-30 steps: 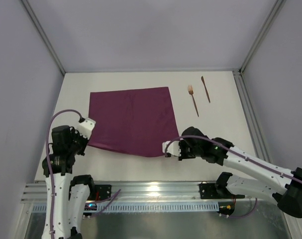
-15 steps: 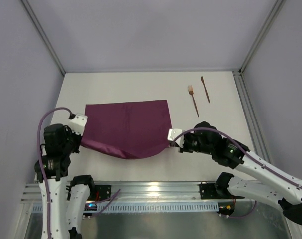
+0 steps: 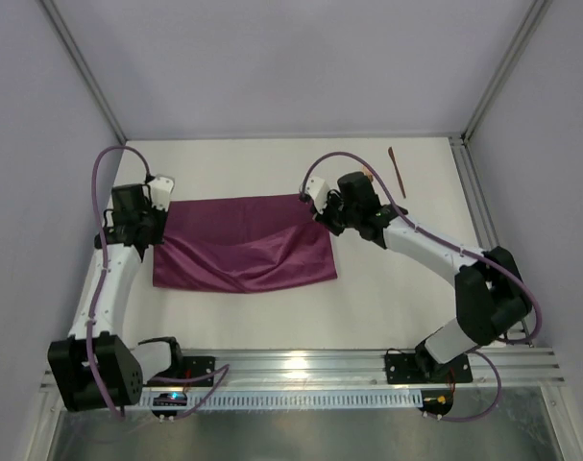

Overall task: Fold the napkin into a case and place the utensils inside
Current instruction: Fold and flatten the napkin at the center of the board, then smooth out the rectangle-folded napkin at the center of the board.

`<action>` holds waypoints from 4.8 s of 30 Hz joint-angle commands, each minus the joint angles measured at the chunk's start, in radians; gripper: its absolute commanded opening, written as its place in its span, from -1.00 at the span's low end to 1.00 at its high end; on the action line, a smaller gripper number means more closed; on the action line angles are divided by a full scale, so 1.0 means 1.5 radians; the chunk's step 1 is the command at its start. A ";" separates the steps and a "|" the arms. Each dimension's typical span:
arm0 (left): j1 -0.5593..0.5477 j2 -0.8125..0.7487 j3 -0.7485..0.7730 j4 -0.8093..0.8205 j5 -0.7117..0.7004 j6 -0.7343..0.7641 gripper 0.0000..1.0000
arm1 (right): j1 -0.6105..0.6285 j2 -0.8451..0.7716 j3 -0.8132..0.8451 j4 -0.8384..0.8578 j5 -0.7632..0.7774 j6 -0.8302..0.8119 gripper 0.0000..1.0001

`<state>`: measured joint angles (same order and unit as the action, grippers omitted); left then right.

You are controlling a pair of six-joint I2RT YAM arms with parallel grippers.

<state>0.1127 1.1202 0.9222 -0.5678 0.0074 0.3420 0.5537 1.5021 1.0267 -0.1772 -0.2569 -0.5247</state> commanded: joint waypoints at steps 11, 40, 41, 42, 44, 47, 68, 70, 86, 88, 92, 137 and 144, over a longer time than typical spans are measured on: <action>0.002 0.268 0.117 0.215 -0.028 -0.013 -1.00 | -0.044 0.245 0.238 -0.009 0.029 -0.023 -0.93; 0.000 0.454 0.229 0.241 -0.011 -0.021 -1.00 | -0.110 0.424 0.457 -0.121 0.010 -0.020 -0.92; 0.000 0.458 0.229 0.242 -0.011 -0.021 -1.00 | -0.111 0.432 0.468 -0.125 0.011 -0.019 -0.93; -0.002 0.461 0.230 0.242 -0.011 -0.021 -1.00 | -0.110 0.434 0.473 -0.127 0.015 -0.018 -0.93; -0.002 0.471 0.234 0.240 -0.013 -0.020 -1.00 | -0.110 0.443 0.489 -0.134 0.020 -0.015 -0.92; -0.005 0.486 0.241 0.242 -0.017 -0.019 -1.00 | -0.110 0.460 0.518 -0.156 0.025 -0.014 -0.92; -0.011 0.554 0.285 0.229 -0.081 -0.025 -0.98 | -0.110 0.586 0.718 -0.339 0.047 0.025 -0.92; -0.011 0.558 0.284 0.233 -0.097 -0.032 -0.98 | -0.110 0.592 0.721 -0.348 0.049 0.032 -0.92; -0.011 0.559 0.270 0.240 -0.097 -0.033 -0.99 | -0.109 0.557 0.689 -0.281 0.024 0.047 -0.93; -0.011 0.558 0.273 0.239 -0.096 -0.035 -0.99 | -0.110 0.557 0.695 -0.269 0.026 0.061 -0.93; -0.012 0.555 0.276 0.236 -0.096 -0.036 -0.99 | -0.110 0.579 0.720 -0.284 0.066 0.093 -0.92; -0.032 0.236 -0.057 0.074 -0.058 0.017 -0.47 | -0.040 0.183 0.038 -0.012 0.044 0.452 -0.92; -0.033 0.271 -0.108 0.103 -0.107 0.025 -0.54 | -0.051 0.188 -0.053 0.028 0.058 0.501 -0.93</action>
<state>0.0616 1.5150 0.7925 -0.4419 -0.0978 0.3569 0.4774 1.7893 1.0084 -0.1764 -0.1940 0.1680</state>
